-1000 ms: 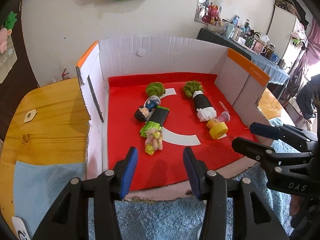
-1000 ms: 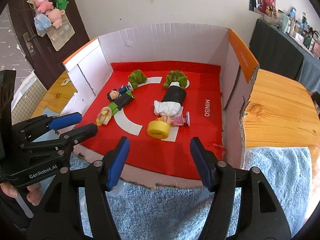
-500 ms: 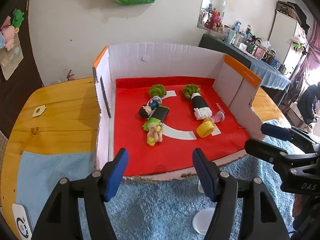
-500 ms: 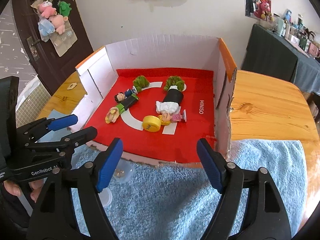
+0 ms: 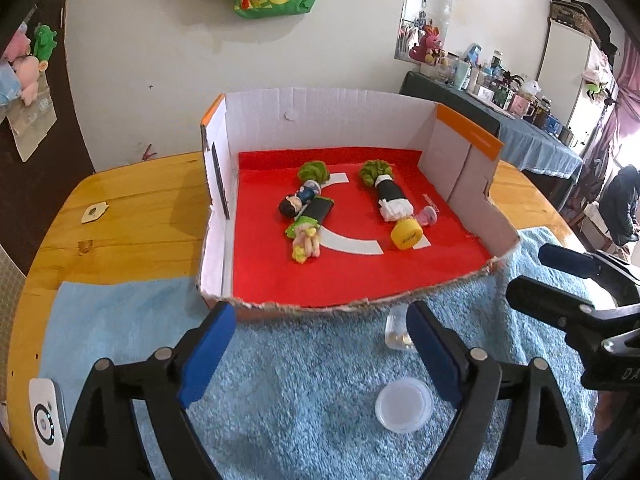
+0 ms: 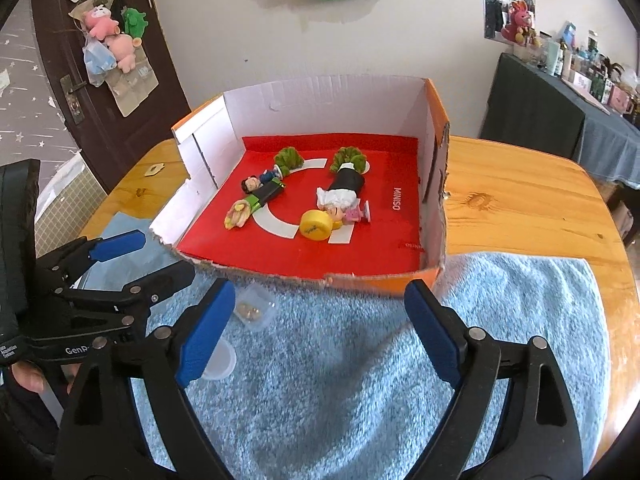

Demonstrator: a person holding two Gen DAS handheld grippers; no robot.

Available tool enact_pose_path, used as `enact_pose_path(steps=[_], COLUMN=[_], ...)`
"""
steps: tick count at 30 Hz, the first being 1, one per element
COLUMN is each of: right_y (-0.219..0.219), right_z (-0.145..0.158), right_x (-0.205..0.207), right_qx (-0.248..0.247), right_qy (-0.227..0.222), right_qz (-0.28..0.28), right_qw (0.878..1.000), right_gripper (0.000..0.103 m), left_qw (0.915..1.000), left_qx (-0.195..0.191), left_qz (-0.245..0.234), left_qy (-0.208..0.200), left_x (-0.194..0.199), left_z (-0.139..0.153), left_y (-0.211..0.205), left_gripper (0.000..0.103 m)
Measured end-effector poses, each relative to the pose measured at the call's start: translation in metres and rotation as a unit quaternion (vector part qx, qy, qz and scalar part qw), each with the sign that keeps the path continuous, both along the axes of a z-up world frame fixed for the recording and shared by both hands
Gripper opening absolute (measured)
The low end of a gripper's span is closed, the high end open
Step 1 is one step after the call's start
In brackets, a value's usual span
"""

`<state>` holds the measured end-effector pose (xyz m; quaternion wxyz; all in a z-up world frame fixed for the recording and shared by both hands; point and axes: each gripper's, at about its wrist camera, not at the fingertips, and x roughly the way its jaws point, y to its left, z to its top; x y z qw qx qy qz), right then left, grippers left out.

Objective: Organize objects
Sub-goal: 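Lift both open tools out of the box and back over the towel, then grasp the clear bead container with the right tool while the left tool approaches the white lid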

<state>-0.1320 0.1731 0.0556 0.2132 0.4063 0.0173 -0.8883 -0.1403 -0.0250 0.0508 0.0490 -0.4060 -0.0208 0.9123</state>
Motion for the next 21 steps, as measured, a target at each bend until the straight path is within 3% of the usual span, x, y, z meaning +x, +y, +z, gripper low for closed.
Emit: enact_pose_path(steps=[21], right_y=[0.013], right_z=[-0.019], right_x=[0.038], right_qx=[0.004], right_qy=[-0.007], right_qz=[-0.007], right_qw=[1.0], right_gripper=[0.091], left_qw=[0.9997], left_qx=[0.011], left_qz=[-0.011], left_qy=[-0.019], left_x=[0.042], left_z=[-0.026], left_y=[0.015], left_gripper=[0.089])
